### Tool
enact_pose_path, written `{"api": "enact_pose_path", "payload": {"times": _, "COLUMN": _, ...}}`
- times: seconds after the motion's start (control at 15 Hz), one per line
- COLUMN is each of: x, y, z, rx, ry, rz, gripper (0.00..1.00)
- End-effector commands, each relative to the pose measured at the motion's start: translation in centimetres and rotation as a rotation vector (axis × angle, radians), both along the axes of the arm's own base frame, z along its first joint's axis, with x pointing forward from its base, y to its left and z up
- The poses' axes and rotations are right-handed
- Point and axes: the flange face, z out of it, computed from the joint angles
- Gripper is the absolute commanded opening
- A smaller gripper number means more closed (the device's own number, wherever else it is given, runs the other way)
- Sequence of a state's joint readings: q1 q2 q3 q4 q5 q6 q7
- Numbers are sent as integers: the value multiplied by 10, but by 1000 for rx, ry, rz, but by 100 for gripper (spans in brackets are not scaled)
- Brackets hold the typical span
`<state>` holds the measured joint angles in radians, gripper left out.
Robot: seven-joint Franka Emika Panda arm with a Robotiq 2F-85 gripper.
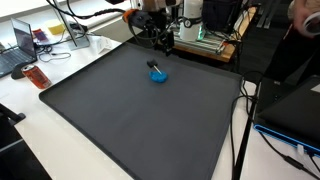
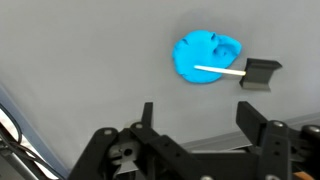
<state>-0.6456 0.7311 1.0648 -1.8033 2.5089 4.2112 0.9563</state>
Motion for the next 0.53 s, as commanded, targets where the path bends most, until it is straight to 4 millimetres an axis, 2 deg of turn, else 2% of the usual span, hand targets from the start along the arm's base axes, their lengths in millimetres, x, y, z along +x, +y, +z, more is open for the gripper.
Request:
{"api": "enact_pose_path", "payload": {"times": 0.0, "x": 0, "y": 0, "z": 0, "rx": -1, "ry": -1, "rz": 1, "gripper": 91}}
{"api": "enact_pose_path", "payload": {"times": 0.07, "x": 0, "y": 0, "z": 0, "rx": -1, "ry": -1, "rz": 1, "gripper": 99}}
{"api": "enact_pose_path", "payload": {"times": 0.47, "x": 0, "y": 0, "z": 0, "rx": -1, "ry": -1, "rz": 1, "gripper": 99}}
